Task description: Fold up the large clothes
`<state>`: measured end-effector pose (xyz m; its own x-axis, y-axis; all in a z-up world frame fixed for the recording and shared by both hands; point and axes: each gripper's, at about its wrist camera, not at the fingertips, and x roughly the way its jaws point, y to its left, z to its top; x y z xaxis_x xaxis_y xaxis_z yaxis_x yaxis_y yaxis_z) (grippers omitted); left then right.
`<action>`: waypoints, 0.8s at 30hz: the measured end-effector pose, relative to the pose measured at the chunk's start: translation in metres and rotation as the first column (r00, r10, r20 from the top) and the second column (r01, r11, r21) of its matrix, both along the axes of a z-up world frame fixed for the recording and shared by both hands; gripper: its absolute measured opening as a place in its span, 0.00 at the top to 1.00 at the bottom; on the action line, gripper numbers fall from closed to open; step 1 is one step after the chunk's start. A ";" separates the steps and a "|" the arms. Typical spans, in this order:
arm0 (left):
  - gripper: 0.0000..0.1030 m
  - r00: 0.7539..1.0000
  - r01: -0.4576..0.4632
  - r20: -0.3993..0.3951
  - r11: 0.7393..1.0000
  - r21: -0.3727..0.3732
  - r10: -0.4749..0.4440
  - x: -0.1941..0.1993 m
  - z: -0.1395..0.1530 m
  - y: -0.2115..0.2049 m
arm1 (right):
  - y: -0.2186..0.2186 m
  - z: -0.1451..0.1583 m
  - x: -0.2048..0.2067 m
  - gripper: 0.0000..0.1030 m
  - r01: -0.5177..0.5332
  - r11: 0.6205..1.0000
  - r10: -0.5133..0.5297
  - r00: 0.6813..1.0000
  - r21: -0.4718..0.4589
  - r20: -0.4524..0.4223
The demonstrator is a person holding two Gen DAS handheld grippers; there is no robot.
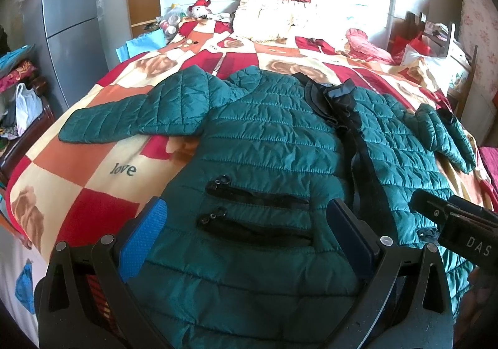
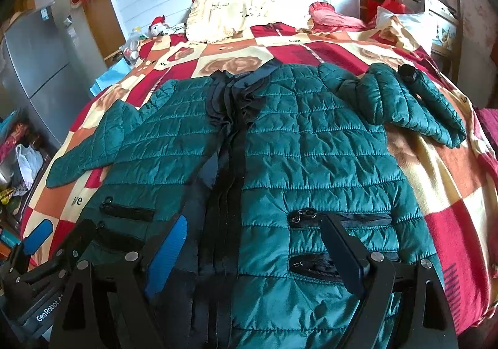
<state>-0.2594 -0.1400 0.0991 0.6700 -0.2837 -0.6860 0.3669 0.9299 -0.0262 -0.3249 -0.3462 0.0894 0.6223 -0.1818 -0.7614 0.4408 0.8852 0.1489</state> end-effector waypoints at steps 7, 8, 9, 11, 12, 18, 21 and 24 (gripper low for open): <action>0.00 1.000 0.000 -0.002 1.000 -0.003 0.000 -0.001 -0.002 0.001 | 0.000 -0.002 0.000 0.16 0.004 1.000 -0.004 1.000 -0.002 -0.009; 0.00 1.000 -0.001 -0.005 1.000 -0.006 0.001 -0.001 -0.002 0.002 | 0.000 -0.002 0.000 0.16 0.004 1.000 -0.004 1.000 -0.003 -0.008; 0.00 1.000 -0.003 -0.006 1.000 -0.008 0.003 -0.001 -0.003 0.002 | 0.000 -0.002 0.000 0.16 0.004 1.000 -0.005 1.000 -0.003 -0.007; 0.00 1.000 -0.006 -0.009 1.000 -0.008 0.006 -0.002 -0.004 0.002 | 0.000 -0.002 0.000 0.16 0.005 1.000 -0.005 1.000 -0.003 -0.006; 0.00 1.000 -0.007 -0.010 1.000 -0.007 0.007 -0.002 -0.004 0.002 | 0.000 -0.002 0.000 0.16 0.005 1.000 -0.005 1.000 -0.002 -0.006; 0.00 1.000 -0.007 -0.010 1.000 -0.005 0.007 -0.001 -0.004 0.002 | -0.001 -0.003 0.000 0.16 0.007 1.000 -0.007 1.000 0.007 -0.010; 0.00 1.000 -0.008 -0.012 1.000 -0.005 0.008 0.000 -0.005 0.002 | -0.002 -0.003 0.000 0.16 0.008 1.000 -0.008 1.000 0.007 -0.009; 0.01 1.000 -0.007 -0.017 1.000 0.000 0.007 0.002 -0.006 0.001 | -0.002 -0.004 0.001 0.16 0.007 1.000 -0.007 1.000 0.009 -0.010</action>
<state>-0.2575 -0.1395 0.0926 0.6604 -0.2793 -0.6971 0.3599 0.9324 -0.0326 -0.3244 -0.3480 0.0858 0.6133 -0.1795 -0.7692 0.4486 0.8807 0.1521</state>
